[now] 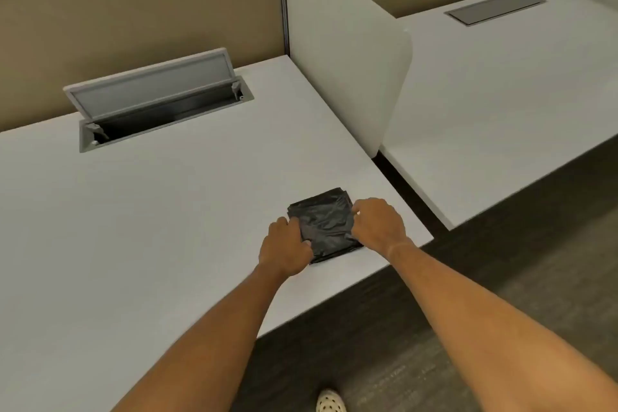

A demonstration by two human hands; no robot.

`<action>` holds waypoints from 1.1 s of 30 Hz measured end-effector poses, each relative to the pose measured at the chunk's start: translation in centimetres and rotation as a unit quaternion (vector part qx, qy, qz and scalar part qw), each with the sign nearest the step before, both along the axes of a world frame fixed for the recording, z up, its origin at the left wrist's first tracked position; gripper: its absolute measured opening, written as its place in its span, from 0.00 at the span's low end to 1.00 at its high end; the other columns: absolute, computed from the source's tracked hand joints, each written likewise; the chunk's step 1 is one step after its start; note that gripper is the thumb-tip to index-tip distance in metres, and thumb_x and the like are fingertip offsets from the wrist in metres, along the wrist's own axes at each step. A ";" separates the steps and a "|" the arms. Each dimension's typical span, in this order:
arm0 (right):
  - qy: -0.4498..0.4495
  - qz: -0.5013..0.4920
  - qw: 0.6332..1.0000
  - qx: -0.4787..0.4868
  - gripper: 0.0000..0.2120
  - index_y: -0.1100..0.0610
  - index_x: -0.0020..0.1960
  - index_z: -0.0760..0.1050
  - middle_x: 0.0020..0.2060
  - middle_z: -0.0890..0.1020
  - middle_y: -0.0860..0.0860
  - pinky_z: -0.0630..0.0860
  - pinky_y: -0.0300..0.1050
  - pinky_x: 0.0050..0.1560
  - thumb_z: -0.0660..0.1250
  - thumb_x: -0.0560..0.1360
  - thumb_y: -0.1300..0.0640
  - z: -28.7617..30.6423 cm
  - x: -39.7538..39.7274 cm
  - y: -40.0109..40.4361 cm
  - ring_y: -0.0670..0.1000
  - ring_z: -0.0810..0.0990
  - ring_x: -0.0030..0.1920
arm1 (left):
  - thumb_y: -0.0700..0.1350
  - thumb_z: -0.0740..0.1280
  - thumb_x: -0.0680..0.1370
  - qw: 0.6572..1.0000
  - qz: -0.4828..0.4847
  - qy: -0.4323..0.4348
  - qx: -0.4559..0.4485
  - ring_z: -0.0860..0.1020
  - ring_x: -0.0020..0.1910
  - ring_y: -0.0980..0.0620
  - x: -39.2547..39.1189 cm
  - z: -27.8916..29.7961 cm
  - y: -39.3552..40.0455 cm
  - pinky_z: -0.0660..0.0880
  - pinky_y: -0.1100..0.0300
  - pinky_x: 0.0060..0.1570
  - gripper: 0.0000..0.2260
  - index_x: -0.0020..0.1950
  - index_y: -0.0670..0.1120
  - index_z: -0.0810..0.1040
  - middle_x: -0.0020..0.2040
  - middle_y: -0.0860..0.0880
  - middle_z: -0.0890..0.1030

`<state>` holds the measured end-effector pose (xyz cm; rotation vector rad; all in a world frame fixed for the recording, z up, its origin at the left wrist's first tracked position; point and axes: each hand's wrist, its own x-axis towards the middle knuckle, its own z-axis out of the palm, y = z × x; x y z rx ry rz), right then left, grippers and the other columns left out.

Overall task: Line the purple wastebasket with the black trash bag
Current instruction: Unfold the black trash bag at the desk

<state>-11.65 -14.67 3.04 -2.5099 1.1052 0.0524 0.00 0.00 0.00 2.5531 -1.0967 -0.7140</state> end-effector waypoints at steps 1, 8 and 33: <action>0.000 -0.015 0.999 0.033 0.10 0.62 0.49 0.80 0.45 0.83 0.55 0.77 0.47 0.45 0.61 0.75 0.62 -1.1 0.0 -0.3 0.55 0.81 0.44 | 0.49 0.63 0.78 1.000 0.020 0.021 -0.010 0.72 0.60 0.42 -0.2 -0.8 -0.3 0.73 0.50 0.57 0.19 0.66 0.42 0.69 0.61 0.41 0.73; 0.000 -0.058 0.993 0.103 0.11 0.60 0.52 0.78 0.49 0.82 0.57 0.79 0.48 0.45 0.66 0.77 0.53 -4.4 0.6 -1.5 0.56 0.81 0.46 | 0.44 0.64 0.77 0.980 0.163 0.082 -0.082 0.78 0.50 0.45 -0.3 -2.6 -2.4 0.77 0.51 0.51 0.15 0.62 0.40 0.72 0.53 0.43 0.78; -0.257 -0.184 0.827 0.465 0.23 0.56 0.60 0.69 0.55 0.78 0.57 0.77 0.51 0.55 0.72 0.69 0.52 2.6 5.1 -2.6 0.57 0.79 0.56 | 0.32 0.58 0.80 0.799 0.393 0.324 -0.319 0.78 0.54 0.47 3.1 7.0 -3.8 0.76 0.60 0.45 0.16 0.65 0.43 0.72 0.57 0.45 0.78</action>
